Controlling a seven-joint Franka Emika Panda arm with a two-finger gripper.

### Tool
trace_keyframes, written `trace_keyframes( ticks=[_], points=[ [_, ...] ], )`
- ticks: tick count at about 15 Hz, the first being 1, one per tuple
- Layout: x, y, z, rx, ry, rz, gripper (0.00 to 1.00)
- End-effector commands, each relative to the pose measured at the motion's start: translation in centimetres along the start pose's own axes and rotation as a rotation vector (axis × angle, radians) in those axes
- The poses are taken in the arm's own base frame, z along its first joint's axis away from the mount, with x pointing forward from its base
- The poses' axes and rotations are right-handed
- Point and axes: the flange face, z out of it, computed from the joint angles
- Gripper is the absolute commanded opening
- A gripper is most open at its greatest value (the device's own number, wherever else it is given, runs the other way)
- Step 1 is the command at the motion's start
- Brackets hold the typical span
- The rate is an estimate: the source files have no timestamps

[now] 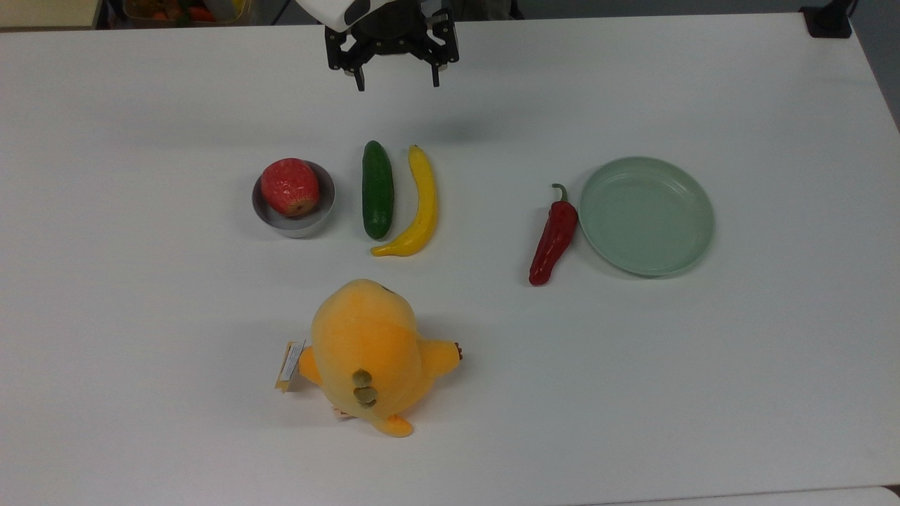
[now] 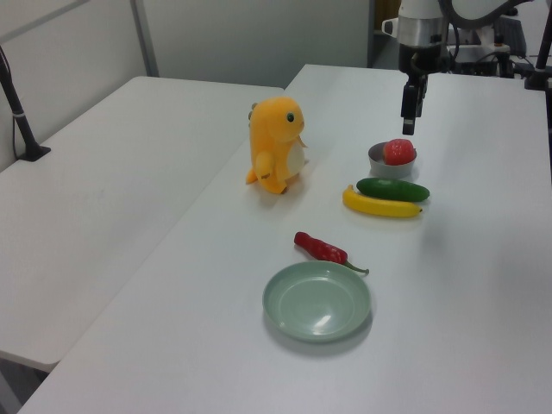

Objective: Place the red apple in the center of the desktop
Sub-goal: 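Move the open gripper toward the red apple in the grey bowl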

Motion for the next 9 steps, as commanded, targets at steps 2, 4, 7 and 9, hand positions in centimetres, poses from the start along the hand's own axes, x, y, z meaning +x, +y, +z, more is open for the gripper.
trace_keyframes(
  ticks=[2, 4, 7, 9],
  points=[
    [-0.7, 1.5, -0.7, 0.019, 0.011, 0.024, 1.0],
    [-0.7, 2.4, -0.8, 0.019, 0.015, 0.042, 1.0],
    [-0.4, 5.6, -1.3, 0.01, 0.062, 0.088, 1.0],
    [-0.1, 7.1, -1.4, 0.002, 0.089, 0.101, 1.0]
  ],
)
